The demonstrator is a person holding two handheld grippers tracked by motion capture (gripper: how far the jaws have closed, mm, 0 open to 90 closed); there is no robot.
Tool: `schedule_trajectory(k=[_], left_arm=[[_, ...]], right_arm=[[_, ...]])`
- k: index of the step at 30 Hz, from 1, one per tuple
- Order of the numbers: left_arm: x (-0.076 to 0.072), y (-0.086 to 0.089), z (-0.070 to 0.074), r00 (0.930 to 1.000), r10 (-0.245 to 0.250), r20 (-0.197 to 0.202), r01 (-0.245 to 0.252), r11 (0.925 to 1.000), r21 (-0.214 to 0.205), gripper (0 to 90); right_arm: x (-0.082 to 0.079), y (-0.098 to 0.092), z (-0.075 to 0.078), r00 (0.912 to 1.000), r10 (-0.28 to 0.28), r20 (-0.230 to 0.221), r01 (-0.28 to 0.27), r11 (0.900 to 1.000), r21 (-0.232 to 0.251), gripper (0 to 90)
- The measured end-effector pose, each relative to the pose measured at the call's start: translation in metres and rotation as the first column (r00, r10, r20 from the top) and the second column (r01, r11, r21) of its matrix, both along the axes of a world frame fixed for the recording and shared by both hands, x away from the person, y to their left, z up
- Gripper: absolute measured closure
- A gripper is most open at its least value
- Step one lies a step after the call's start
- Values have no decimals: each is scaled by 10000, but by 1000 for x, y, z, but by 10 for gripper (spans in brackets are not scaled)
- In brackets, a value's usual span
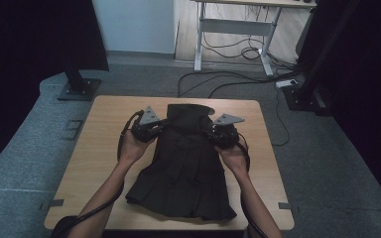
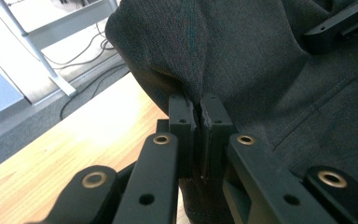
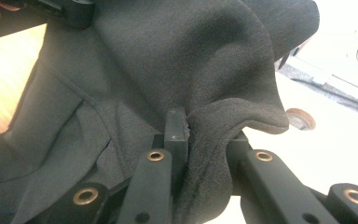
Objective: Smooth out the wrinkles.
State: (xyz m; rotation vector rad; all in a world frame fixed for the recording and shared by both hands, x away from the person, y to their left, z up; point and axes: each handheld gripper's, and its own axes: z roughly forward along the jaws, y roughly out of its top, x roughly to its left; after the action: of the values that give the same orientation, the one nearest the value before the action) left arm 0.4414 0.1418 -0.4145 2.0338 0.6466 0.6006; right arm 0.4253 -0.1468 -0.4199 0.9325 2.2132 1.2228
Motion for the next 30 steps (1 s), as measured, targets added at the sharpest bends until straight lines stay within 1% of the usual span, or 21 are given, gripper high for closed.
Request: schedule_trajectory(k=[3,4,5,6,7,8,9,10,11,13,14,15,16,17,18,19,23,24,25,29,30], left_arm=[[13,-1,2,9996,207,-206,-208,9998,-18,848],[24,0,6,9989,379,-290,-382,9992,-101,849],[24,0,6,9989,379,-290,-382,9992,-101,850],[33,0,13,9980,561,-283,-566,9982,-182,850],[36,0,18,9976,661,-201,-666,9975,-224,850],[36,0,18,9976,661,-201,-666,9975,-224,850],[39,1,24,9972,750,-46,-751,9968,-266,850],[37,2,38,9955,835,446,-810,9952,-558,850],[37,2,38,9955,835,446,-810,9952,-558,850],[26,4,47,9923,798,949,-732,9948,-715,850],[20,6,47,9914,701,1109,-628,9957,-687,850],[13,8,44,9908,625,1202,-543,9960,-708,850],[1,12,32,9926,461,1123,-375,9963,-774,850],[1,12,32,9926,461,1123,-375,9963,-774,849],[-8,14,15,9950,362,928,-294,9969,-735,850],[-8,14,15,9950,362,928,-294,9969,-735,850],[-18,16,-9,9984,168,537,-141,9987,-496,849],[-22,16,-16,9991,80,421,-63,9992,-406,849],[-22,16,-16,9991,80,421,-63,9992,-406,849],[-30,17,-24,9997,-82,215,89,9995,-318,848],[-33,17,-25,9998,-138,174,143,9995,-296,848]], right_arm=[[13,2,0,9997,-120,-201,120,9999,4,779],[24,4,3,9993,-204,-301,205,9998,33,780],[24,4,3,9993,-204,-301,205,9998,33,780],[34,6,8,9991,-309,-286,309,9995,14,780],[39,7,11,9991,-367,-222,368,9993,24,780],[43,9,16,9990,-433,-145,433,9991,39,780],[43,9,16,9990,-433,-145,433,9991,39,780],[47,10,29,9986,-496,193,495,9987,105,781],[47,10,29,9986,-496,193,495,9987,105,781],[42,11,44,9968,-514,617,501,9985,236,781],[38,10,48,9956,-450,827,428,9987,282,781],[32,10,50,9946,-375,967,344,9988,336,780],[20,8,43,9946,-183,1018,143,9991,402,781],[20,8,43,9946,-183,1018,143,9991,402,781],[9,8,29,9960,4,891,-40,9992,404,781],[9,8,29,9960,4,891,-40,9992,404,781],[-3,8,0,9990,153,415,-167,9993,341,780],[-8,7,-10,9997,186,165,-193,9986,483,781],[-8,7,-10,9997,186,165,-193,9986,483,781],[-20,7,-22,9996,295,1,-295,9981,535,780],[-26,6,-26,9993,361,-105,-355,9979,536,780]])
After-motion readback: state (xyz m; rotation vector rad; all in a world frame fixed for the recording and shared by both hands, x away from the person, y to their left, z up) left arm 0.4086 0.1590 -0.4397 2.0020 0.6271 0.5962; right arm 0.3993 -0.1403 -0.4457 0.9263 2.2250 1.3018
